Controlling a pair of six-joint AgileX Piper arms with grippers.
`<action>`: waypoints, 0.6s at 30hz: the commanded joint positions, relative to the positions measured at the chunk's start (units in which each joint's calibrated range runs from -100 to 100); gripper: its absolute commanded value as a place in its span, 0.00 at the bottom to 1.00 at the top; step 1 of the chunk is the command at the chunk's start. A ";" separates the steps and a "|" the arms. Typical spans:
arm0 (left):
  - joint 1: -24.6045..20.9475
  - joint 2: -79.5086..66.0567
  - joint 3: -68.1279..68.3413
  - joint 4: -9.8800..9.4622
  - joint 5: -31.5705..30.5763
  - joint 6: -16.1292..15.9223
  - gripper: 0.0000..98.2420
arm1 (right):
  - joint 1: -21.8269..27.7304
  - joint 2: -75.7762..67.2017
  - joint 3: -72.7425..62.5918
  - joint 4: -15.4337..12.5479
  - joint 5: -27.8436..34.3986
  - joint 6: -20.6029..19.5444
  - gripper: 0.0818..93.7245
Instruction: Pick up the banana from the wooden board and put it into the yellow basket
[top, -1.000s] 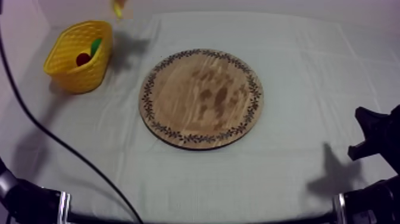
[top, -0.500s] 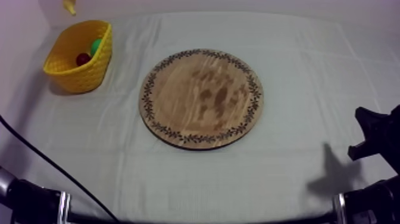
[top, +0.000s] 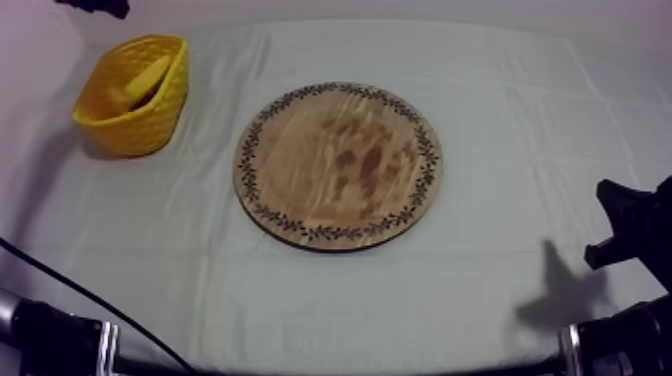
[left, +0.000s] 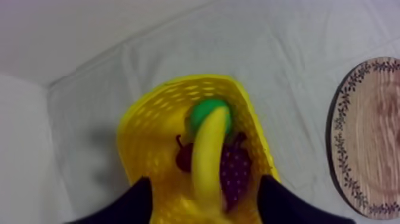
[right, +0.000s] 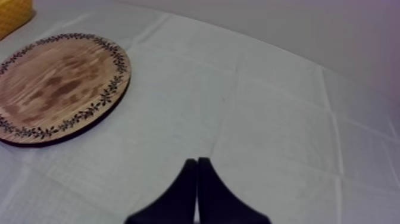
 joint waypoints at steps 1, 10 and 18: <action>-0.27 -1.78 1.53 0.14 -0.13 0.16 0.74 | 0.01 0.03 -0.03 0.00 0.03 0.02 0.00; -0.73 -17.84 5.86 0.28 -1.27 2.06 0.65 | 0.01 0.03 -0.03 0.00 0.03 0.02 0.00; 2.39 -35.09 17.03 -0.26 -10.57 4.96 0.36 | 0.01 0.03 -0.03 0.00 0.03 -0.02 0.00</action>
